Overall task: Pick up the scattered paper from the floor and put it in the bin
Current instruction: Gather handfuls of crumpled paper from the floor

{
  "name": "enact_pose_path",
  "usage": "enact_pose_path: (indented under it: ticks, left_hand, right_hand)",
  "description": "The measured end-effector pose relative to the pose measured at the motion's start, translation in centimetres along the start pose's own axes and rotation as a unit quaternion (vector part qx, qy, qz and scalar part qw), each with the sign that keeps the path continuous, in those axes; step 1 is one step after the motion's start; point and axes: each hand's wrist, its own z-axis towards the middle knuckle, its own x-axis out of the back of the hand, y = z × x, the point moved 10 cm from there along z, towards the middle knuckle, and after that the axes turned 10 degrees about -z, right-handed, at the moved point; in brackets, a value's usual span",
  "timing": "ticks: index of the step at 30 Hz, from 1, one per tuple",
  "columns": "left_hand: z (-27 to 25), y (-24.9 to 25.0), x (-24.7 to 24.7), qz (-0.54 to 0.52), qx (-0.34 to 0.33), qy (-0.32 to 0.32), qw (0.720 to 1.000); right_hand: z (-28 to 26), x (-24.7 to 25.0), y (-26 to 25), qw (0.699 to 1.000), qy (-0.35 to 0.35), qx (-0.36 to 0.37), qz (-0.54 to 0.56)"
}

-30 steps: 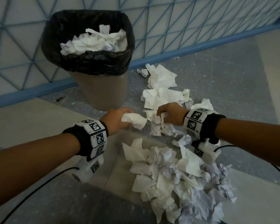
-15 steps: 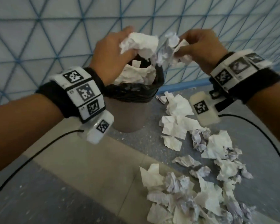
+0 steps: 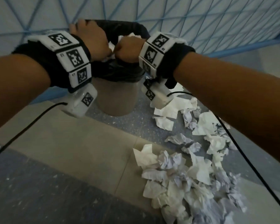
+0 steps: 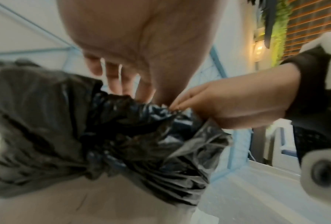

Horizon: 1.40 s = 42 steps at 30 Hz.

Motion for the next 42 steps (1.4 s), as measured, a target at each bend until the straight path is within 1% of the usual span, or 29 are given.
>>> enact_pose_path:
  ticks: [1, 2, 3, 4, 5, 6, 8, 9, 10, 11, 12, 13, 14, 16, 17, 18, 20, 21, 23, 25, 28, 30, 33, 35, 37, 38, 39, 41, 42]
  left_hand:
    - [-0.4, 0.7, 1.3, -0.038, -0.051, 0.047, 0.997]
    - [-1.0, 1.5, 2.7, -0.073, -0.115, 0.11, 0.985]
    - [-2.7, 2.4, 3.9, -0.105, -0.163, 0.158, 0.968]
    - [-4.9, 3.4, 4.7, -0.148, -0.227, 0.203, 0.941]
    - [-7.3, 4.5, 4.9, -0.183, -0.279, 0.222, 0.916]
    - [-9.7, 5.7, 3.9, -0.201, -0.329, 0.211, 0.898]
    - [-13.6, 7.6, -0.8, -0.177, -0.403, 0.128, 0.889]
    - [-15.2, 8.3, -4.3, -0.15, -0.419, 0.064, 0.893]
    - [-16.8, 8.7, -8.2, -0.109, -0.427, -0.003, 0.898]
    - [-18.3, 9.0, -12.1, -0.064, -0.426, -0.068, 0.9]
    - [-20.0, 9.0, -15.6, -0.027, -0.415, -0.148, 0.897]
    - [-21.6, 9.0, -18.3, -0.01, -0.397, -0.215, 0.892]
    - [-23.2, 8.9, -20.5, -0.006, -0.375, -0.279, 0.884]
    - [-26.7, 8.4, -24.5, -0.012, -0.316, -0.397, 0.862]
    - [-28.1, 8.3, -25.7, -0.01, -0.29, -0.439, 0.851]
    - [-29.1, 8.5, -26.3, -0.01, -0.275, -0.461, 0.844]
    - [-29.2, 8.7, -26.9, -0.018, -0.259, -0.462, 0.848]
    - [-28.7, 8.9, -27.0, -0.019, -0.259, -0.449, 0.855]
    - [-27.6, 9.3, -27.2, -0.025, -0.272, -0.421, 0.865]
    - [-26.7, 9.5, -27.3, -0.033, -0.277, -0.406, 0.871]
    - [-24.6, 8.6, -27.5, -0.072, -0.237, -0.409, 0.878]
    - [-22.9, 7.9, -26.8, -0.112, -0.212, -0.415, 0.878]
    - [-19.9, 6.3, -24.7, -0.178, -0.149, -0.401, 0.886]
    - [-18.2, 5.0, -23.0, -0.221, -0.109, -0.376, 0.893]
    - [-17.4, 4.2, -22.0, -0.249, -0.085, -0.367, 0.892]
    - [-17.2, 4.0, -21.7, -0.255, -0.081, -0.365, 0.892]
    - [-17.1, 4.0, -21.6, -0.26, -0.081, -0.362, 0.892]
    - [-17.2, 4.1, -21.8, -0.276, -0.078, -0.36, 0.888]
    - [-17.4, 4.2, -22.0, -0.284, -0.074, -0.363, 0.884]
  right_hand:
    - [-0.5, 1.3, 0.2, 0.999, 0.041, -0.001, 0.02]
    - [-1.3, 2.7, 0.5, 0.995, 0.09, -0.001, 0.045]
    - [-2.5, 4.1, 1.0, 0.986, 0.149, 0.001, 0.074]
    - [-4.0, 5.2, 1.7, 0.973, 0.206, 0.006, 0.1]
    - [-5.8, 5.7, 2.5, 0.961, 0.249, 0.007, 0.119]
    - [-7.6, 5.4, 3.6, 0.952, 0.278, 0.001, 0.13]
    - [-10.9, 3.3, 5.8, 0.942, 0.304, -0.023, 0.142]
    - [-12.5, 1.6, 6.8, 0.942, 0.297, -0.036, 0.151]
    - [-13.5, -0.7, 7.6, 0.951, 0.261, -0.049, 0.159]
    - [-14.5, -3.6, 8.1, 0.967, 0.192, -0.058, 0.154]
    - [-15.5, -7.1, 8.2, 0.984, 0.1, -0.064, 0.131]
    - [-16.9, -10.8, 8.1, 0.995, 0.002, -0.058, 0.086]
    - [-18.8, -14.3, 7.8, 0.995, -0.09, -0.042, 0.029]
    - [-23.1, -20.1, 7.0, 0.969, -0.236, 0.013, -0.07]
    - [-25.0, -22.2, 6.7, 0.952, -0.288, 0.032, -0.097]
    - [-26.5, -23.7, 6.6, 0.938, -0.326, 0.045, -0.108]
    - [-28.2, -26.0, 6.3, 0.921, -0.369, 0.063, -0.111]
    - [-28.5, -26.9, 6.0, 0.916, -0.376, 0.077, -0.119]
    - [-27.9, -27.8, 4.9, 0.918, -0.355, 0.112, -0.136]
    - [-26.4, -27.8, 3.5, 0.937, -0.296, 0.144, -0.119]
    - [-24.0, -26.1, 2.4, 0.959, -0.232, 0.154, -0.054]
    - [-22.2, -24.9, 2.8, 0.969, -0.214, 0.123, -0.008]
    - [-20.0, -22.5, 5.4, 0.98, -0.167, 0.019, 0.108]
    - [-19.3, -21.4, 7.1, 0.974, -0.136, -0.029, 0.177]
    - [-19.1, -20.8, 8.3, 0.967, -0.104, -0.055, 0.227]
    - [-19.1, -20.9, 8.8, 0.968, -0.096, -0.066, 0.224]
    - [-19.0, -21.1, 9.3, 0.974, -0.094, -0.075, 0.192]
    - [-19.1, -22.9, 10.2, 0.984, -0.126, -0.093, 0.084]
    - [-19.3, -24.0, 10.3, 0.982, -0.157, -0.096, 0.049]
